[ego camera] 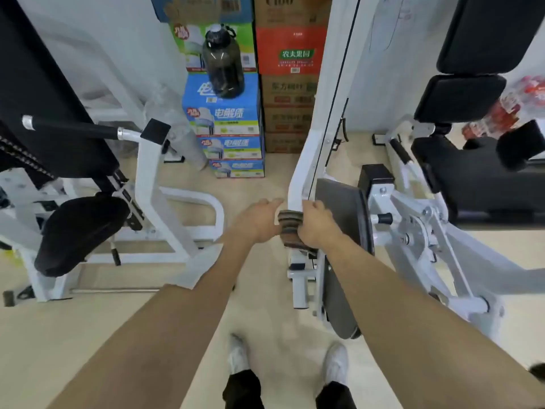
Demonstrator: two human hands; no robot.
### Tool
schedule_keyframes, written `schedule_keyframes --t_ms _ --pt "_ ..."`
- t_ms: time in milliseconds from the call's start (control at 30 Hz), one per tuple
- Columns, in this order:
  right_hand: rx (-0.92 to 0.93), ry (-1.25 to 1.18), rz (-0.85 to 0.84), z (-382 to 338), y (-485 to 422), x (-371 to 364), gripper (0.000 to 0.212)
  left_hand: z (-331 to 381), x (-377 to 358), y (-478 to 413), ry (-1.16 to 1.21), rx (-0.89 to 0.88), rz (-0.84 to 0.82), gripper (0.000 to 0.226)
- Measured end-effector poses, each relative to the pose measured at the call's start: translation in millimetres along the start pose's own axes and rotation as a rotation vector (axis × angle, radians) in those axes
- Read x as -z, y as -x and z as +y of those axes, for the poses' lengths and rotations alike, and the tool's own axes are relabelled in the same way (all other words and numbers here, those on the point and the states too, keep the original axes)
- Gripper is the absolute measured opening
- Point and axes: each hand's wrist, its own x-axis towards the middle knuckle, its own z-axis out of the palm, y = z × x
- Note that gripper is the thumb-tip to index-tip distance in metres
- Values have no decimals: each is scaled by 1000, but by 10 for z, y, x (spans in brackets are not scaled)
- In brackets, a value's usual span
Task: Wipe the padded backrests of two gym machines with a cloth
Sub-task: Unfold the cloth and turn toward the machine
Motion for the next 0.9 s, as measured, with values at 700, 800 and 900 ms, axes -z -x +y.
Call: schedule_keyframes --t_ms 700,800,900 --pt "178 -422 66 175 638 193 14 468 -124 639 458 182 224 18" --pt "232 -551 59 214 1004 671 6 769 87 985 697 183 281 31" --pt "225 -711 65 360 1294 1014 18 1206 254 1280 819 129 320 45"
